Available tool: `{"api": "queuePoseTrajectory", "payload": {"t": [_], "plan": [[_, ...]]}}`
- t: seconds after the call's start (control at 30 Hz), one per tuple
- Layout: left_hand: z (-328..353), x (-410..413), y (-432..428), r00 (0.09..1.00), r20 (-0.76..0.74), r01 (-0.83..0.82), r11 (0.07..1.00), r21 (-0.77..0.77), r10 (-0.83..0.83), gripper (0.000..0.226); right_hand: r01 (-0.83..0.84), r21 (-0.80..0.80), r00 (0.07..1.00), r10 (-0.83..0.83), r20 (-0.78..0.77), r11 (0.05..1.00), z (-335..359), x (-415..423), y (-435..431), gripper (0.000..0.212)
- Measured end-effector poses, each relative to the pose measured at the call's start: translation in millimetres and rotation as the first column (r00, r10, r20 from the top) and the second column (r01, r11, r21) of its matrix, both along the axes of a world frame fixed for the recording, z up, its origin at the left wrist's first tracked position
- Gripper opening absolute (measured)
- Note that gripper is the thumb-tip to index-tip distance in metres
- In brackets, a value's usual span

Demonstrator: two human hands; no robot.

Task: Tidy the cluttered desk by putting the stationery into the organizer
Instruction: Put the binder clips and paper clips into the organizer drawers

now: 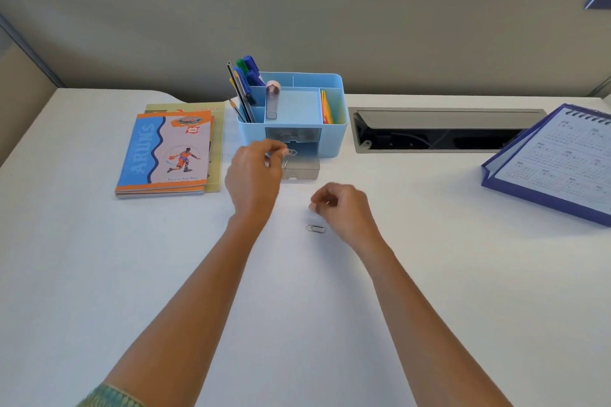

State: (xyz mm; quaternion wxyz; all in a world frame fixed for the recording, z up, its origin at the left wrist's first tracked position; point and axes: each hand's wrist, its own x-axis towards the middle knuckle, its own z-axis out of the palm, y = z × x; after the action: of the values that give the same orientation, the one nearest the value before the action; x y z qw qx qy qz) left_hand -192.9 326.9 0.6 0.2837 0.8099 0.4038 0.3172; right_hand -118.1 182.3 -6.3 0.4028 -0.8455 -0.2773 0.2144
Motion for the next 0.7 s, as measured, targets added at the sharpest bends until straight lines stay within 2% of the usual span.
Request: {"api": "queuePoseTrajectory", "payload": {"t": [0.07, 0.13, 0.23, 0.47, 0.53, 0.6, 0.63, 0.7], "plan": [[1, 6, 12, 0.997, -0.067, -0.022, 0.997, 0.072, 0.027, 0.014, -0.144, -0.153, 0.984, 0.158, 0.079, 0.978, -7, -9, -13, 0.008], [-2, 11, 19, 0.990, -0.139, -0.003, 0.994, 0.110, 0.019, 0.017, -0.215, -0.267, 0.958, 0.256, 0.128, 0.940, -14, -19, -24, 0.015], [-9, 15, 21, 0.980, -0.200, 0.040, 0.992, 0.116, -0.016, 0.022, -0.214, -0.292, 0.942, 0.276, 0.190, 0.932, -14, -28, -30, 0.006], [-21, 9, 16, 0.975, -0.221, 0.036, 0.999, 0.041, -0.026, 0.028, -0.315, -0.392, 0.866, 0.431, 0.253, 0.864, -7, -27, -21, 0.013], [-22, 4, 11, 0.983, -0.182, 0.036, 0.998, 0.043, -0.027, 0.026, -0.335, -0.419, 0.829, 0.475, 0.294, 0.844, -10, -28, -21, 0.014], [-21, -4, 2, 0.991, -0.123, 0.054, 0.999, 0.002, -0.053, 0.022, -0.317, -0.348, 0.859, 0.422, 0.288, 0.882, -12, -28, -20, 0.016], [-21, -9, -4, 0.992, -0.097, 0.078, 0.996, -0.038, -0.082, 0.020, -0.271, -0.265, 0.912, 0.335, 0.236, 0.925, -12, -26, -18, 0.016], [-22, -19, -18, 0.987, -0.036, 0.150, 0.976, -0.158, -0.157, 0.014, -0.092, -0.041, 0.995, 0.093, 0.038, 0.995, -8, -19, -13, 0.010]]}}
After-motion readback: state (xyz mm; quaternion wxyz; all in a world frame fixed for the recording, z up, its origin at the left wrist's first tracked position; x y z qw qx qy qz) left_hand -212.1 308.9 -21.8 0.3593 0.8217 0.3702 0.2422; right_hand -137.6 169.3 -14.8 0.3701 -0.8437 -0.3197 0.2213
